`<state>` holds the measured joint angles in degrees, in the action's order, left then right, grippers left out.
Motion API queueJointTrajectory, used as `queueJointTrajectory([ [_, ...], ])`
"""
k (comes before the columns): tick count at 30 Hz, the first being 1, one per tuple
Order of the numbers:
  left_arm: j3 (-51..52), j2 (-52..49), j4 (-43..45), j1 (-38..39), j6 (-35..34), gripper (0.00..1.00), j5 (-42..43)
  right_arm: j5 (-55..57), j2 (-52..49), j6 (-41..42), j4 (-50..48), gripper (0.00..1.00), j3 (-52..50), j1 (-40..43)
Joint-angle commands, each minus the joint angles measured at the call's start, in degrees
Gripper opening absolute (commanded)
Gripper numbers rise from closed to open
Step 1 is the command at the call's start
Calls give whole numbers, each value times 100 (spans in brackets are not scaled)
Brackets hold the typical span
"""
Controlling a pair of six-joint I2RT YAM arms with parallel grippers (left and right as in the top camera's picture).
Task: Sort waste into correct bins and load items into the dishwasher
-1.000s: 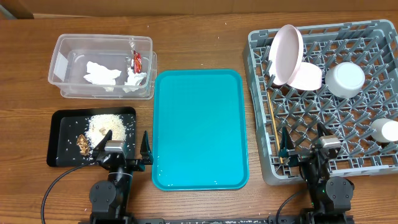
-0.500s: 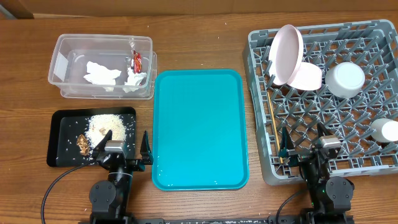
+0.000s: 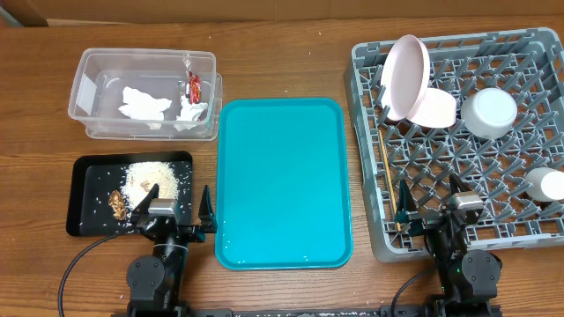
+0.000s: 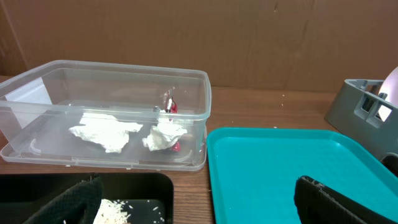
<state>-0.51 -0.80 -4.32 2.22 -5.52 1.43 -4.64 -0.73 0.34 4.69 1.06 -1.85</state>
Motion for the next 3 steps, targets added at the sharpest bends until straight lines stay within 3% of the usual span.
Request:
queueJointTrajectory([
  [1, 24, 55, -9, 7, 127, 100, -37, -11, 57, -20, -28, 100, -61, 37],
  [3, 24, 55, -11, 7, 127, 100, -37, -11, 57, -20, -28, 100, -61, 37],
])
